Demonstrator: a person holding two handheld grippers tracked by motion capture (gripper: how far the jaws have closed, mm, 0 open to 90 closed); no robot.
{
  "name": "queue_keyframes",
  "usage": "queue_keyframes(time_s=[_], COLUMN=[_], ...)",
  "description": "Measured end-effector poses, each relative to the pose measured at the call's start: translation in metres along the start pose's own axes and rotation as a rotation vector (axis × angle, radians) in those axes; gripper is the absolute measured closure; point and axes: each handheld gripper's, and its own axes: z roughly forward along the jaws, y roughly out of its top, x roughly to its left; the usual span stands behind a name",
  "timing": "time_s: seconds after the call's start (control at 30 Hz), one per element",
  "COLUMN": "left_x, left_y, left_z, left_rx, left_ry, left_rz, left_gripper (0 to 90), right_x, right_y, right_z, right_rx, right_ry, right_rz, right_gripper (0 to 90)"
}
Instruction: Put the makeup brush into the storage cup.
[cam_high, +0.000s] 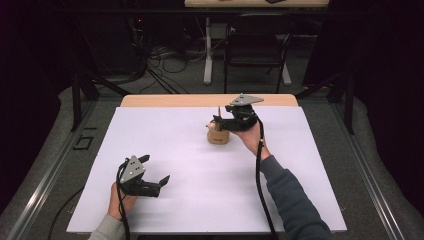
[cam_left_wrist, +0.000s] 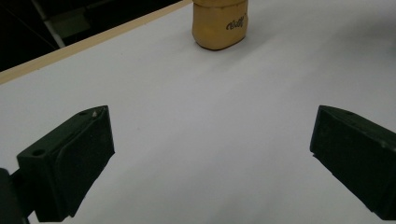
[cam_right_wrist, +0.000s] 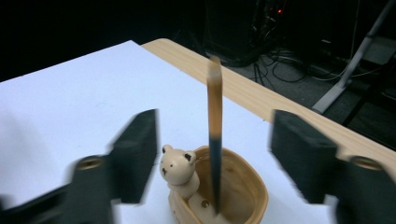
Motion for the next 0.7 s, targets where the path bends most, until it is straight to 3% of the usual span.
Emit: queue_keyframes(time_s=[0.03,0.1,0.27,0.4,0.7], left_x=[0.000,0.000,0.000,0.000,-0.001], left_y=[0.000,0.000,0.000,0.000,0.002], left_z=[0.000,0.000,-0.001,-0.002,-0.001], left_rx=[-0.003,-0.002,-0.005,-0.010,-0.016], left_ry=[-0.001,0.002,0.007,0.005,0.006], left_rz=[-0.001,0.002,-0.001,0.001,0.003], left_gripper=[0.0,0.0,0.0,0.0,0.0], right_x=[0.000,0.000,0.002,0.002,0.008], right_y=[0.001,0.001,-0.001,-0.003,-0.013], right_z=[0.000,0.000,0.001,-0.005,-0.026], right_rx=[0.009,0.029,0.078,0.084,0.064], right_ry=[0.008,0.021,0.055,0.087,0.074], right_rz=[0.000,-0.003,-0.012,-0.019,-0.042], right_gripper=[22.3,16.5,7.9,0.9,0.0])
